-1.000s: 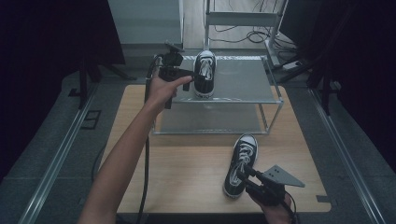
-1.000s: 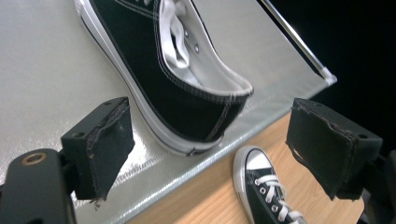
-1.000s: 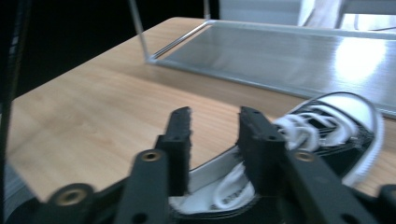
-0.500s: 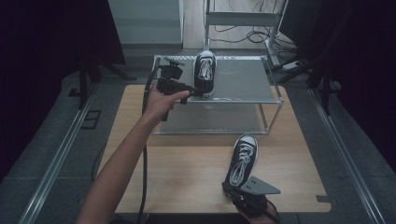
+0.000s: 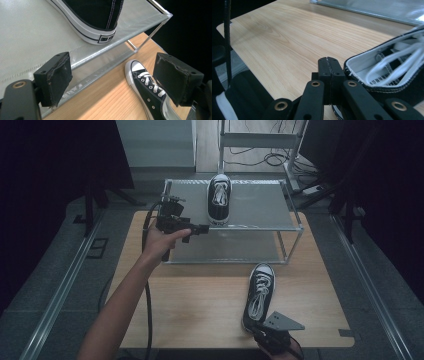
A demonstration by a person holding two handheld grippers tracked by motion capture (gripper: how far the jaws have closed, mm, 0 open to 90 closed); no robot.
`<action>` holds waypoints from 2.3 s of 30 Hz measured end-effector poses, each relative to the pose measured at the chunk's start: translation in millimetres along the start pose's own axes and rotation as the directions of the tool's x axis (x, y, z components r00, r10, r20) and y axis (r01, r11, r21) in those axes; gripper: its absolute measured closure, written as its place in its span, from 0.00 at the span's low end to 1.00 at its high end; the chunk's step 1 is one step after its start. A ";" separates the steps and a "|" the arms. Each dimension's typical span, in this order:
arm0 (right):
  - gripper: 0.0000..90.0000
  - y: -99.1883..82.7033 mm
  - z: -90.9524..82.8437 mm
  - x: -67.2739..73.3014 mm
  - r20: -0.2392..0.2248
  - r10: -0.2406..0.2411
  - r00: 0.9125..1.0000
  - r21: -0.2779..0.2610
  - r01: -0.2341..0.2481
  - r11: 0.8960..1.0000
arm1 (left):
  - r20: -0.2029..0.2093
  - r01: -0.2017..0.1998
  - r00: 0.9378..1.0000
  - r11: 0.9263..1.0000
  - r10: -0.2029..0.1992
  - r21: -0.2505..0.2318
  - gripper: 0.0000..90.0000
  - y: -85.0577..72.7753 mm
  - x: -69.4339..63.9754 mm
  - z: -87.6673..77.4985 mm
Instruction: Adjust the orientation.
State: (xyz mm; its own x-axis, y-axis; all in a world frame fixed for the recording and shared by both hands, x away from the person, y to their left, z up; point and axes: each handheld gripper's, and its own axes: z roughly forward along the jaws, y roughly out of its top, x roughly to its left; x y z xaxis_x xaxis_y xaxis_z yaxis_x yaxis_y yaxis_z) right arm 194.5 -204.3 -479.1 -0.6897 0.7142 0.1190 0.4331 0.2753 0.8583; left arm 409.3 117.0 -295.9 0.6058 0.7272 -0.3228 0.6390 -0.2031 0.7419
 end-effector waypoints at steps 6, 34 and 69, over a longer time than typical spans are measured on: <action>1.00 -8.9 -20.1 -9.4 0.046 0.012 0.999 -0.012 -0.012 1.000 | 0.048 0.018 0.999 1.000 -0.017 -0.020 0.17 -17.1 6.3 -9.3; 0.86 -18.4 -61.9 -65.4 0.180 0.105 0.978 -0.052 -0.097 0.994 | 0.089 0.018 0.996 1.000 -0.020 0.019 0.18 -56.9 15.5 -7.8; 0.18 64.0 20.4 -142.0 0.060 0.045 0.997 0.393 -0.065 0.917 | 0.128 0.026 0.991 0.999 -0.031 0.038 0.18 -100.5 13.0 13.6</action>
State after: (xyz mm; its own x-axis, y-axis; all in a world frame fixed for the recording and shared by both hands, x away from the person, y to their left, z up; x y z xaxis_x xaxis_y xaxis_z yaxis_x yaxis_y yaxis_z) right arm 332.0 -275.0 -451.2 -0.6337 0.7631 0.1274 0.6701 0.4591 0.5833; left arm 359.4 137.9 -382.6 0.6412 0.6436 -0.4179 0.6724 -0.2088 0.7102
